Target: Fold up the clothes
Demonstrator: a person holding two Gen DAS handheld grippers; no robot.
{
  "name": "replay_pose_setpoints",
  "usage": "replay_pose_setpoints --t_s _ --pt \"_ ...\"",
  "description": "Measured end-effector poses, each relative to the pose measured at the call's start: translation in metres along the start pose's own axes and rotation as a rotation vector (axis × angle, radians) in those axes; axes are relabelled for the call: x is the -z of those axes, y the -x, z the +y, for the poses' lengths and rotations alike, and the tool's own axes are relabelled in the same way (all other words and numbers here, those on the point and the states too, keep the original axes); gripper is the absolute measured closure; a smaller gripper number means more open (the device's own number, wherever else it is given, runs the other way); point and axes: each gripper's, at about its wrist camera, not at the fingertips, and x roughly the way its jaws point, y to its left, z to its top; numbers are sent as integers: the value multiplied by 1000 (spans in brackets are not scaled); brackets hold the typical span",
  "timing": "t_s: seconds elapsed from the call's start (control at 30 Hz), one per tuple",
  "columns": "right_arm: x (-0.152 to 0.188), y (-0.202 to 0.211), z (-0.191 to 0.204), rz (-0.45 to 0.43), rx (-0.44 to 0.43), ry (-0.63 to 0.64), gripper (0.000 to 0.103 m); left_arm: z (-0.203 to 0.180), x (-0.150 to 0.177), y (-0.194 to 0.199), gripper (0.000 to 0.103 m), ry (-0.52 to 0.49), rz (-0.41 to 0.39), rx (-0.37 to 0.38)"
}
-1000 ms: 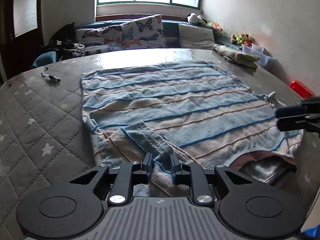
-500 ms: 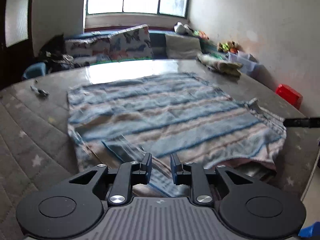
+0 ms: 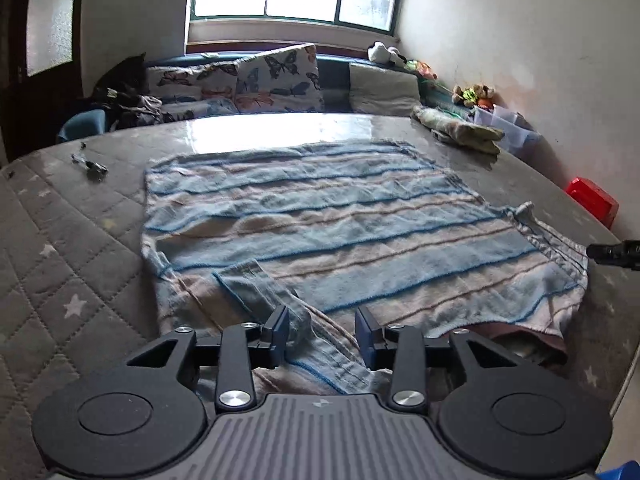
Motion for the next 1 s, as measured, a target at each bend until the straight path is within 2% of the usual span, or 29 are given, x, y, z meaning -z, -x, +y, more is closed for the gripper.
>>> replay_pose_setpoints --t_s 0.17,0.2,0.3,0.33,0.5,0.67,0.9,1.0 --pt "2 -11 -1 -5 18 -17 64 -5 -1 4 57 -10 -6 -17" --pt "2 -12 0 -6 15 -15 68 -6 0 5 56 -14 -9 -14" --pt "2 -14 2 -4 0 -14 92 -10 -1 8 50 -19 -20 -10" --pt "2 -14 3 -8 -7 -15 97 -10 -2 8 50 -18 -22 -10" --pt "-3 2 15 -58 -70 4 99 -10 -1 7 49 -11 -17 -14" --pt "-11 16 49 -78 -222 103 99 -10 1 5 49 -5 -12 -12" --pt "-4 6 104 12 -420 223 99 -7 2 9 48 7 -19 -14" --pt "6 -5 119 72 -471 239 94 -7 3 10 48 7 -15 -12"
